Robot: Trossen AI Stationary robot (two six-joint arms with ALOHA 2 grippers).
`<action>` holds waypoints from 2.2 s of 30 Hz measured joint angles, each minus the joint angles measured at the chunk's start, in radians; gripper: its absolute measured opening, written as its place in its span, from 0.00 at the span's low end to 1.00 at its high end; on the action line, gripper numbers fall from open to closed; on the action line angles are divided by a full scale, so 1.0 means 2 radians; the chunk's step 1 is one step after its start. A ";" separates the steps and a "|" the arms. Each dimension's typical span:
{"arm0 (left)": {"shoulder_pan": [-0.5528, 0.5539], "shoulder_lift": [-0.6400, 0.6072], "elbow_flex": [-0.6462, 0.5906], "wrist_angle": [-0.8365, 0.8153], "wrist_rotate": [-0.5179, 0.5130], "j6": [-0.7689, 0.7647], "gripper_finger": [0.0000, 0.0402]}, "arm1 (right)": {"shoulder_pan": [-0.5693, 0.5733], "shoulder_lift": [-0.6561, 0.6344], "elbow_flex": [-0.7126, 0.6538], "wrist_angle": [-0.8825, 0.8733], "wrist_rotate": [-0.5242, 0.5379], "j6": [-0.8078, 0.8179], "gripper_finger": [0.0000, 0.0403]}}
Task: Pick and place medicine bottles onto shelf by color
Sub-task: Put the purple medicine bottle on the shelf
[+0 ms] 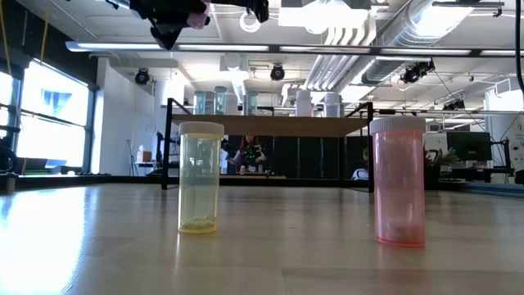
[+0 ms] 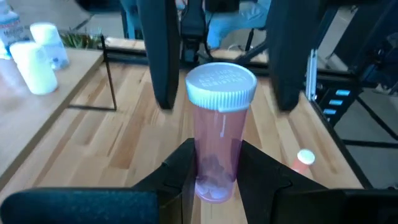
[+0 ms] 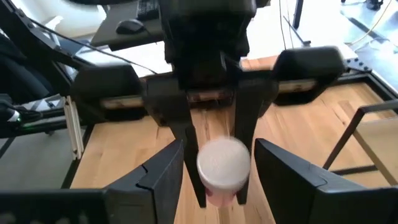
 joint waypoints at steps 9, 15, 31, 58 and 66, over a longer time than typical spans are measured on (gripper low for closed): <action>0.000 0.000 0.000 0.013 -0.004 0.005 0.21 | -0.001 0.000 0.000 -0.008 0.000 0.004 0.43; 0.000 0.000 0.000 0.013 -0.009 0.004 0.21 | -0.002 0.000 0.000 -0.008 0.001 0.004 0.31; 0.000 0.000 0.001 0.029 -0.017 0.004 0.34 | -0.002 0.000 -0.001 -0.013 0.002 0.004 0.25; 0.084 -0.006 0.001 0.039 -0.108 0.004 0.60 | -0.127 -0.074 -0.001 -0.073 0.007 -0.055 0.25; 0.136 -0.006 0.001 0.039 -0.060 0.030 0.60 | -0.208 -0.083 -0.001 -0.053 0.038 -0.119 0.25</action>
